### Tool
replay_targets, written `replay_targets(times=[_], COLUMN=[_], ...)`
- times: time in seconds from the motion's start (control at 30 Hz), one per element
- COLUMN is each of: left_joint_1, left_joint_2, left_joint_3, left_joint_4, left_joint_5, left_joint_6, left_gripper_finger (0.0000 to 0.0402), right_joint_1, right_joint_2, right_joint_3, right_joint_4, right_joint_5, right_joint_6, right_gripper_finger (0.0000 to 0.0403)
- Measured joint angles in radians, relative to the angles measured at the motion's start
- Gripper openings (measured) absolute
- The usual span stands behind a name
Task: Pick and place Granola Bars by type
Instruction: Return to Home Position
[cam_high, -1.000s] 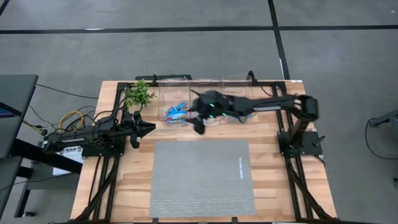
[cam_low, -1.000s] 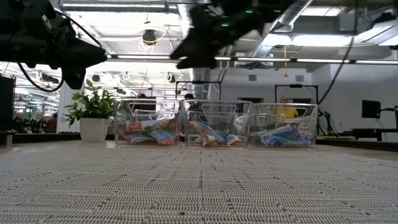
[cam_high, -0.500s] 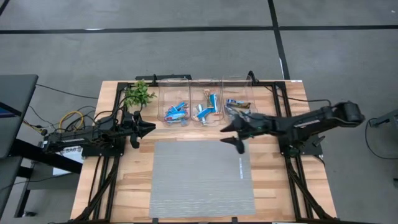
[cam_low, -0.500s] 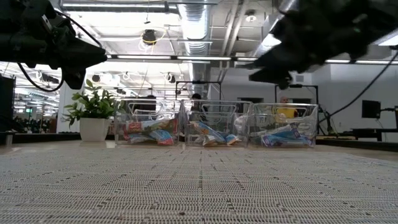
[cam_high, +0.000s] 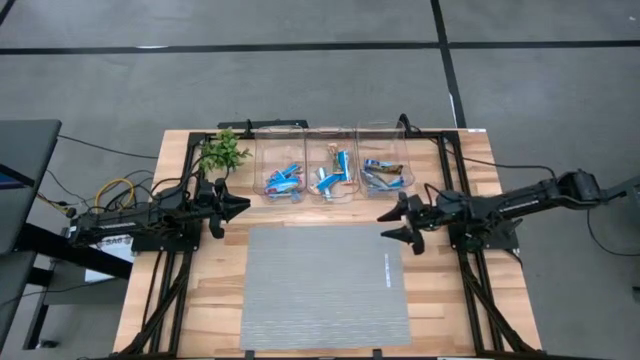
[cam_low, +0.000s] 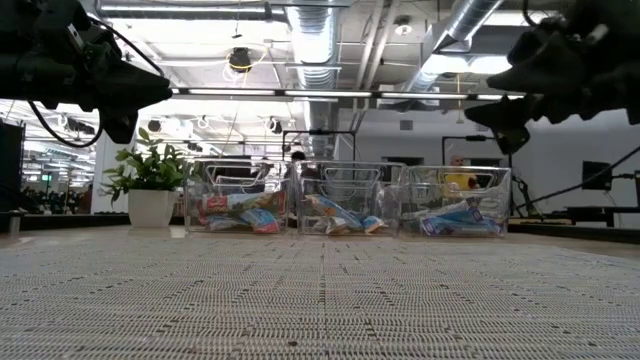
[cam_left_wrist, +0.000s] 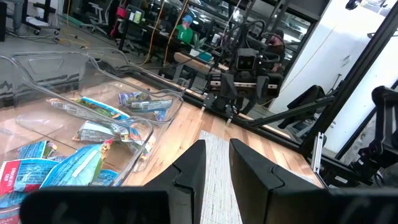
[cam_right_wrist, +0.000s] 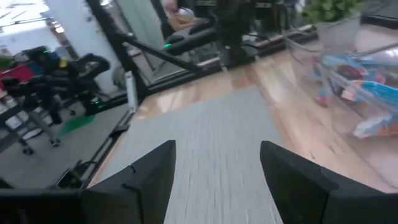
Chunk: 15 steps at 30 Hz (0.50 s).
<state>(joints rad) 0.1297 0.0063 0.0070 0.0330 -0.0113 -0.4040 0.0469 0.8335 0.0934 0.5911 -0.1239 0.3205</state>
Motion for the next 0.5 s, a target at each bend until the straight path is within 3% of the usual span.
replay_targets(times=[0.5], left_joint_1=[0.0], left_joint_2=[0.0], left_joint_3=[0.0], left_joint_4=[0.0], left_joint_5=[0.0], left_joint_6=[0.0], left_gripper_finger=[0.0063], right_joint_1=[0.005], right_joint_2=[-0.194], right_joint_3=[-0.086], right_joint_4=[-0.05], right_joint_5=[-0.084], right_joint_6=[-0.11], right_gripper_finger=[0.0226])
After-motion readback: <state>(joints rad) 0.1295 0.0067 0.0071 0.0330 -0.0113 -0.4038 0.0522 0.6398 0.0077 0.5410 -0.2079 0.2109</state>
